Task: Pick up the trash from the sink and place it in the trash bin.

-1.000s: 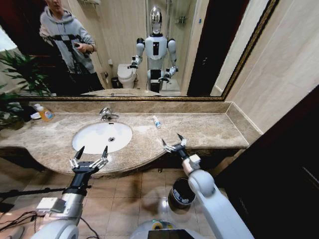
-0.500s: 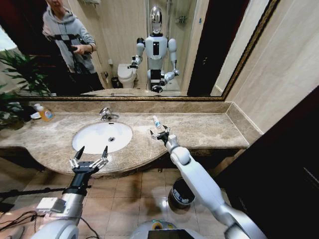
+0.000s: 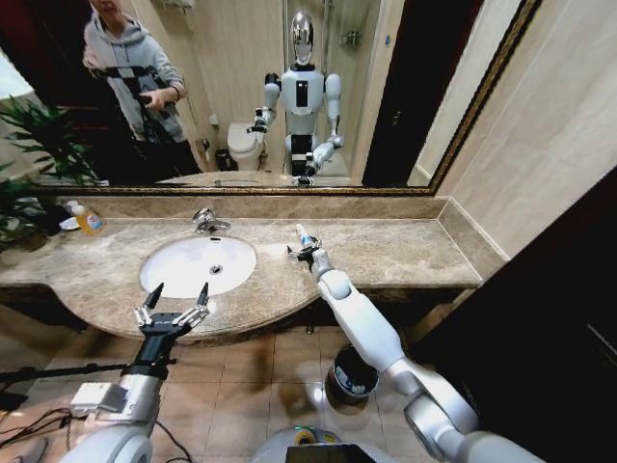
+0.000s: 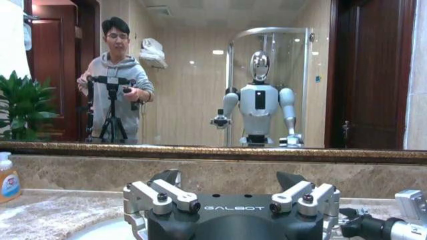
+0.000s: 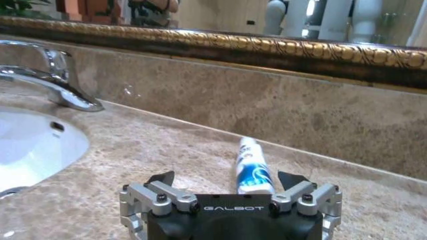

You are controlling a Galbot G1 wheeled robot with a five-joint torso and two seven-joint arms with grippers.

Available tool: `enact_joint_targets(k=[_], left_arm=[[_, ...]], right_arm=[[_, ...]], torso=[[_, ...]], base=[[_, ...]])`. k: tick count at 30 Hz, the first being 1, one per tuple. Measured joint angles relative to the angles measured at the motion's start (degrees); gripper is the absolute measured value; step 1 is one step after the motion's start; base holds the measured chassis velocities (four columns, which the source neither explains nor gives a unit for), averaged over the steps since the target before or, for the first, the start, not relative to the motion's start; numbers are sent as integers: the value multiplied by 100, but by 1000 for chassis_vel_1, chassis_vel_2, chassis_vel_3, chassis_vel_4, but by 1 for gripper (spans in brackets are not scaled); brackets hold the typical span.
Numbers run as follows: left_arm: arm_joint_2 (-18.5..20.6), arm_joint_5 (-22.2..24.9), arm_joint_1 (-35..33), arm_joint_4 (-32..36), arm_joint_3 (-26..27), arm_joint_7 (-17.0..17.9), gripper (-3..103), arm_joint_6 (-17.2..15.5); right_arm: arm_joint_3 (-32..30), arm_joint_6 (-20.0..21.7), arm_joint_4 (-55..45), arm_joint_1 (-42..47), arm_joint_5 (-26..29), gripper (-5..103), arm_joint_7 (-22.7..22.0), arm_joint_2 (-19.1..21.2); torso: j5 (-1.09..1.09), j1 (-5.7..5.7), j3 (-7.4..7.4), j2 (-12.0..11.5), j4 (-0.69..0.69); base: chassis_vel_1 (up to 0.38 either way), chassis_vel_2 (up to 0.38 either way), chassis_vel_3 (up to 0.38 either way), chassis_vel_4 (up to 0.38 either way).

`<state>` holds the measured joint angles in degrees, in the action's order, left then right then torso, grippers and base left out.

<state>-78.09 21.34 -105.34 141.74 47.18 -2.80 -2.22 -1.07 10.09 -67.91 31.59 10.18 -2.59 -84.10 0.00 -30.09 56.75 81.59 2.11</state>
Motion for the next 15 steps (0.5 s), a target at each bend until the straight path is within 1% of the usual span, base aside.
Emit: enact_joint_targets(k=[6, 7, 8, 10, 13, 14, 15], left_arm=[[0, 0, 0, 0, 0, 0, 100, 0], [0, 0, 0, 0, 0, 0, 100, 0], [0, 0, 0, 0, 0, 0, 100, 0], [0, 0, 0, 0, 0, 0, 100, 0], [0, 0, 0, 0, 0, 0, 100, 0], [0, 0, 0, 0, 0, 0, 100, 0], [0, 0, 0, 0, 0, 0, 100, 0]], right_arm=[[-42, -20, 196, -84, 6, 100, 7, -55], [-56, -32, 237, -97, 6, 102, 9, -68], [-87, -50, 291, -111, 6, 99, 11, -88], [-103, -53, 315, -116, 7, 99, 13, -98], [-133, -56, 353, -118, 8, 87, 31, -100], [-133, -56, 353, -118, 8, 87, 31, -100], [-144, -57, 354, -117, 8, 82, 33, -99]], torso=[[0, 1, 0, 1, 0], [0, 1, 0, 1, 0], [0, 0, 0, 1, 0], [0, 1, 0, 1, 0], [0, 1, 0, 1, 0], [0, 1, 0, 1, 0], [0, 1, 0, 1, 0]], base=[[0, 0, 0, 0], [0, 0, 0, 0], [0, 0, 0, 0], [0, 0, 0, 0], [0, 0, 0, 0], [0, 0, 0, 0], [0, 0, 0, 0]])
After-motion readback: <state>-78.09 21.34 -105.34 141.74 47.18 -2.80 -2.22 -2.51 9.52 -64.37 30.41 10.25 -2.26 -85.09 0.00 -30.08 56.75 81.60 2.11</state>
